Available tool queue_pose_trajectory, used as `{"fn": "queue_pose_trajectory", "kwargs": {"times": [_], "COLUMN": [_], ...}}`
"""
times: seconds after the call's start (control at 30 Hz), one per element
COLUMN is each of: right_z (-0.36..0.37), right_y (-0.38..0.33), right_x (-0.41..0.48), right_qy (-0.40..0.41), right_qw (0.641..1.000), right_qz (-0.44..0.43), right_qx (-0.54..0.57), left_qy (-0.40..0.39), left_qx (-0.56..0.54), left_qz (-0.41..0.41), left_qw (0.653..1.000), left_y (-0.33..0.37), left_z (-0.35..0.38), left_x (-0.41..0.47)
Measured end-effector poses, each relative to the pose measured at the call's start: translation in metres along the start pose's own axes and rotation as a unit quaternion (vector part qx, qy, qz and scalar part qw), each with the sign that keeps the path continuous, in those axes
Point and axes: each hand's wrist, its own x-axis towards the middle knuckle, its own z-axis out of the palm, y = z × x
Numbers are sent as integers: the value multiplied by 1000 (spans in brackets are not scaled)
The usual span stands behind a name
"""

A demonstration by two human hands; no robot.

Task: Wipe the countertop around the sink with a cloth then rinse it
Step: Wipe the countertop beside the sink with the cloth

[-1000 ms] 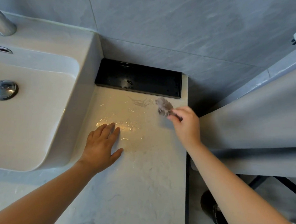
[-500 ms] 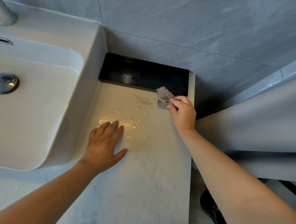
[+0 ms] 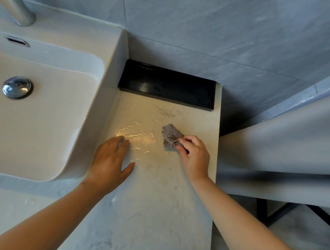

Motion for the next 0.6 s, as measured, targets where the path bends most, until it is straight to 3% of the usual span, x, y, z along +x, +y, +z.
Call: {"fn": "queue_pose_trajectory", "kwargs": {"times": [0.17,0.37,0.6], "right_z": [-10,-20,11], "right_y": [-14,-18,3], "right_x": [-12,50,105], "right_qy": [-86,-13,-7], "right_qw": [993,998,999], "right_qz": [43,16,-1], "right_qx": [75,58,-46], "left_qy": [5,-15,-18], "left_qx": [-9,13,11], "left_qz": [-37,-33,-39], "left_qw": [999,999,999], "left_y": [-8,-16,-16], "left_z": [6,13,11], "left_x": [-16,-22,-20]}}
